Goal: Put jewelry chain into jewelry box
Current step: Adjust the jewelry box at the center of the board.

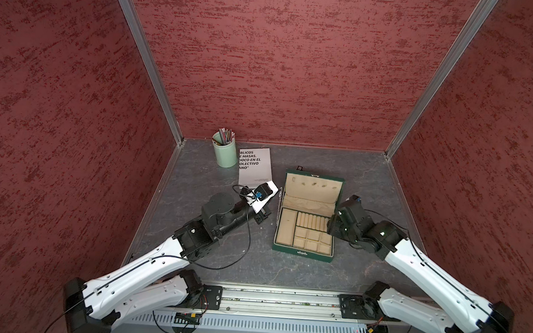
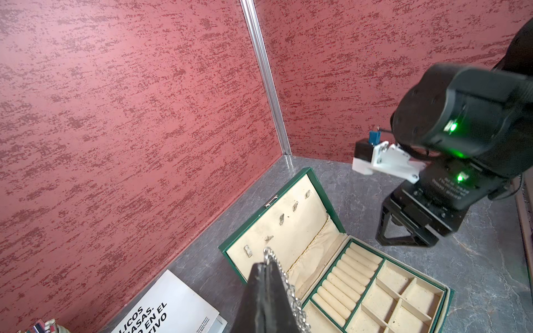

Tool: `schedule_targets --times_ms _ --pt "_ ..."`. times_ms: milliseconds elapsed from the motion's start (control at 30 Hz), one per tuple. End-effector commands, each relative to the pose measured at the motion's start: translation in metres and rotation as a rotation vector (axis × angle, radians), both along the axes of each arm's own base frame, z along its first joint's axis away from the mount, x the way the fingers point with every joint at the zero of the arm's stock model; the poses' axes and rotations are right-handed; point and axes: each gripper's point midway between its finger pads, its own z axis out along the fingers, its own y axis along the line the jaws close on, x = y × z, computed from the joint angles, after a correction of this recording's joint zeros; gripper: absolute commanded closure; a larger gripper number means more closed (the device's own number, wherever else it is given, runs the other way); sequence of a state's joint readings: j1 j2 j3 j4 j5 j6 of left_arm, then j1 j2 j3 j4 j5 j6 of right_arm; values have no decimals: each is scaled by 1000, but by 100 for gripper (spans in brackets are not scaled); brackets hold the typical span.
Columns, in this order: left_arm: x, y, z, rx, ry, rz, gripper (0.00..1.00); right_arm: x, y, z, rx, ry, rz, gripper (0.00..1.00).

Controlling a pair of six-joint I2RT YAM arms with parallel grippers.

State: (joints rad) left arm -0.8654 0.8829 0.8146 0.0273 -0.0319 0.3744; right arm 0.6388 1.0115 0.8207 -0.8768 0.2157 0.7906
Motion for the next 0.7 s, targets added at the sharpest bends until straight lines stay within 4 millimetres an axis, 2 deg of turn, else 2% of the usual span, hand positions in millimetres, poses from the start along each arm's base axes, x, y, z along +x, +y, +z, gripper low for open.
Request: schedule_targets --times_ms 0,167,367,533,667 --pt "1 -2 -5 10 -4 4 100 9 -9 -10 -38 -23 -8 40" --pt "-1 -4 -6 17 -5 -3 100 19 -11 -44 -13 35 -17 44" --pt "-3 -5 -7 28 -12 -5 100 31 -5 -64 -3 69 35 47" --pt "-4 -5 -7 34 -16 -3 100 33 0 -80 -58 141 132 64" --pt "-5 -6 -6 33 -21 -7 100 33 4 -84 -94 181 218 74"
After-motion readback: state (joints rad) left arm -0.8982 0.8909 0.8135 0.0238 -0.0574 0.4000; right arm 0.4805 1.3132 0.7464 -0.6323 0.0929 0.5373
